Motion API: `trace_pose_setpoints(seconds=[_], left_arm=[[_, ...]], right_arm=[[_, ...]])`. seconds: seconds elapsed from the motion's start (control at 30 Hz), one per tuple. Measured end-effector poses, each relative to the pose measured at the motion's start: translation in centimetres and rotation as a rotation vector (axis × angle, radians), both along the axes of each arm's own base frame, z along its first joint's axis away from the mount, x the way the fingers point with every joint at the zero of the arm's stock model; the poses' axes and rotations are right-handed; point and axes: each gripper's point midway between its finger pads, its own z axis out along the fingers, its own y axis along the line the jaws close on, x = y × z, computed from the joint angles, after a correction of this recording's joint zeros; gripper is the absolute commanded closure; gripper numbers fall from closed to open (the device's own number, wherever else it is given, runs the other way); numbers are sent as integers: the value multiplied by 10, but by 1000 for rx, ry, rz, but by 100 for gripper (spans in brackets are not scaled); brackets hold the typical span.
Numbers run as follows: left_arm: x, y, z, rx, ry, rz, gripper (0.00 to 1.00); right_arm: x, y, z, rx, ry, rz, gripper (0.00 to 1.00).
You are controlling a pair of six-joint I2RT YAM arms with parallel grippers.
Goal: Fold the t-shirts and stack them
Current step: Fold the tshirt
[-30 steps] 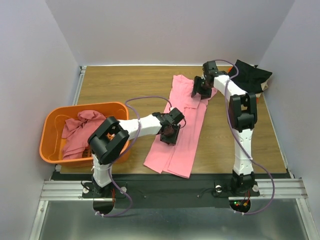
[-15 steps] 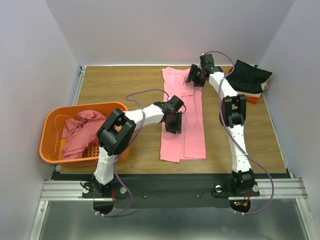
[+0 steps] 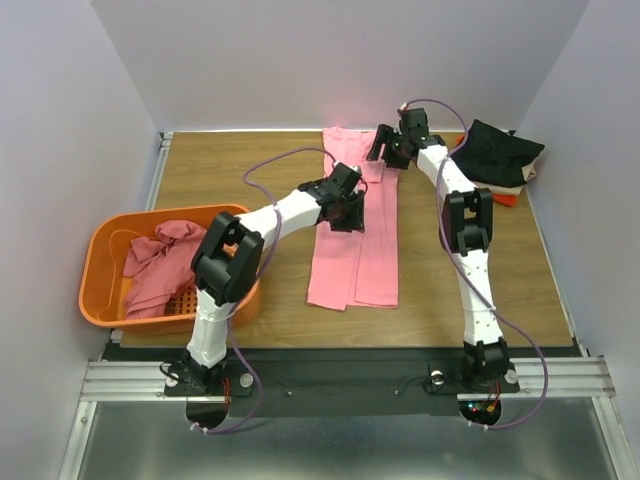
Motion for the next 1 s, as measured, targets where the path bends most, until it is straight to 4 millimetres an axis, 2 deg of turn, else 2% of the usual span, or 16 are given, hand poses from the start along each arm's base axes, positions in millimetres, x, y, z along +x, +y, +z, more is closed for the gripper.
trace_pose_setpoints(seconds=[0.07,0.13,0.2,0.23,0.27,0.33,0.43,0.47,0.5,0.53,0.6,0.63,0.7,0.8,0.9,1.0], left_arm=[[3,-1,14,-14,-40,-6,50],[6,-3,37,-44,-97,-11,50],[2,3,65,-77,-162,-10,50],[-1,6,74,-86,-181,-9,49],[-11,15,89,-102,-215,-4,49],[-32,36,102,-114,-244,10,49],[-60,63,98,-95,-238,30,49],[-65,67,94,-83,-232,34,49],[-74,75,81,-54,-210,42,49],[-80,80,71,-28,-189,42,49],[-95,90,47,51,-136,42,49],[-103,94,38,94,-110,36,49],[-112,98,25,162,-83,32,49],[-122,103,14,242,-53,37,49],[-130,108,7,295,-36,47,49],[-136,108,6,294,-19,68,49]], right_arm=[[-6,-1,6,-18,0,16,20],[-13,-3,19,-32,-11,34,20],[-28,-6,33,-40,-5,47,20],[-45,-8,47,-44,6,52,20],[-57,-10,67,-42,-9,56,20],[-85,-13,98,-37,-30,62,20],[-155,-23,139,-24,-54,68,20],[-172,-23,142,-20,-56,70,20],[-188,-24,142,-15,-52,69,21],[-218,-23,135,-11,-18,76,21],[-256,-21,110,-10,52,83,23],[-284,-19,86,-15,132,88,23],[-325,-16,47,-30,260,94,24],[-391,-18,1,-62,454,75,26],[-424,-16,-10,-70,524,57,28],[-432,-8,-5,-58,519,35,30]])
